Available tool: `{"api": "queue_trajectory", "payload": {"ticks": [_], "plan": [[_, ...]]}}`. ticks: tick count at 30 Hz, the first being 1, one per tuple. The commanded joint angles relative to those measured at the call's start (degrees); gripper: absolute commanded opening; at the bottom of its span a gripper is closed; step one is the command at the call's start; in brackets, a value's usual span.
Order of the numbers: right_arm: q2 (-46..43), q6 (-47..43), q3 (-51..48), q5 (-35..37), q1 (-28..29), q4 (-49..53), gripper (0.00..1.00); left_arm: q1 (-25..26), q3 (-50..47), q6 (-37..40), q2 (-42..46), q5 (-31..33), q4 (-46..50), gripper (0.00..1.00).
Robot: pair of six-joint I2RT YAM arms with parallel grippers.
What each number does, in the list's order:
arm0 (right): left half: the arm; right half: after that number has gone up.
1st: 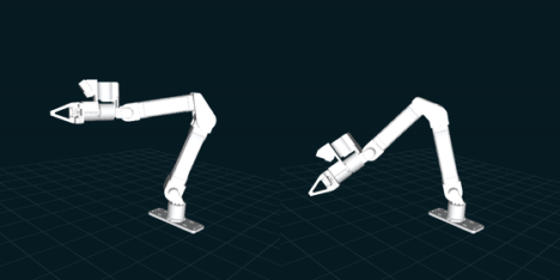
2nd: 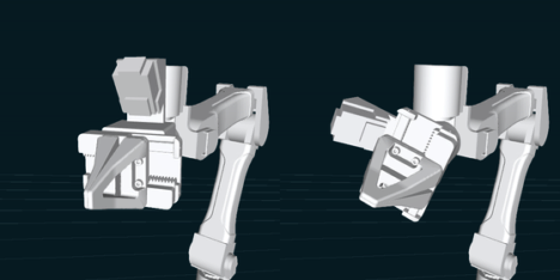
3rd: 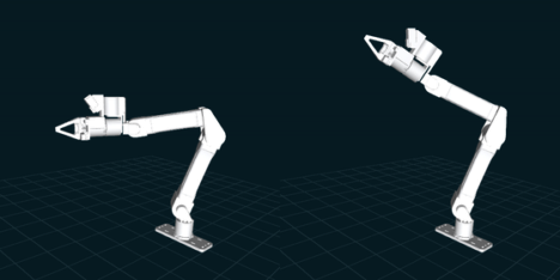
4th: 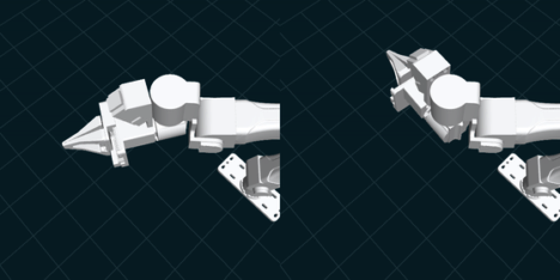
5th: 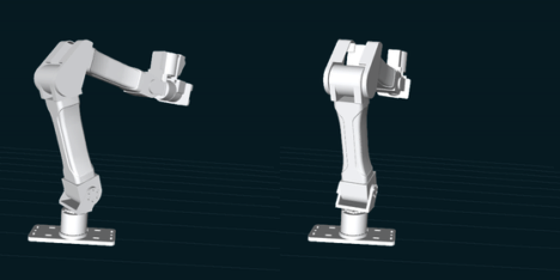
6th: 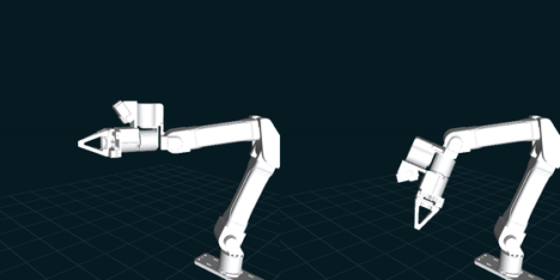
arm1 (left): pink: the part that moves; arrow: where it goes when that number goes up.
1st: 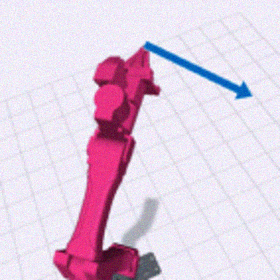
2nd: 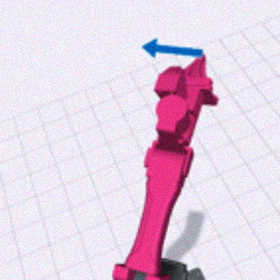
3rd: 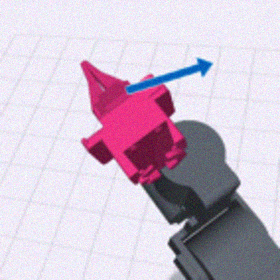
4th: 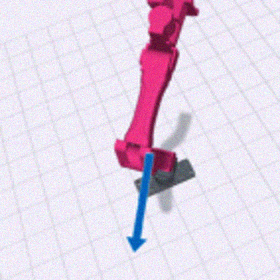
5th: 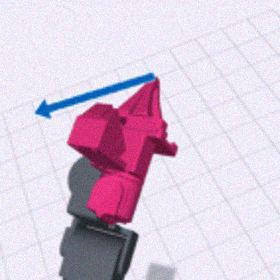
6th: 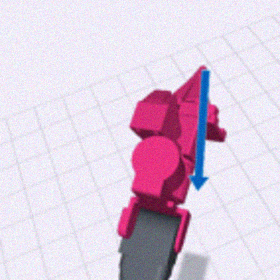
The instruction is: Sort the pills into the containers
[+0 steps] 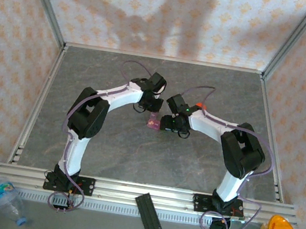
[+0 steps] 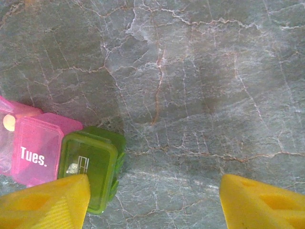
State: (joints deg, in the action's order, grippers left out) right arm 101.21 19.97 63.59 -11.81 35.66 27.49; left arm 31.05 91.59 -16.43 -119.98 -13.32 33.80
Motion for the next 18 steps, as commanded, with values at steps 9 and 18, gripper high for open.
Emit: {"api": "queue_trajectory", "payload": {"ticks": [9, 18], "plan": [[2.0, 1.1, 0.5, 2.8, 0.3, 0.6, 0.72, 1.4, -7.2, -0.3, 7.5, -2.3, -0.3, 0.07], [2.1, 1.1, 0.6, 3.0, 0.3, 0.7, 0.71, 3.0, -10.5, -1.8, 9.6, -3.4, -2.0, 0.07]]}}
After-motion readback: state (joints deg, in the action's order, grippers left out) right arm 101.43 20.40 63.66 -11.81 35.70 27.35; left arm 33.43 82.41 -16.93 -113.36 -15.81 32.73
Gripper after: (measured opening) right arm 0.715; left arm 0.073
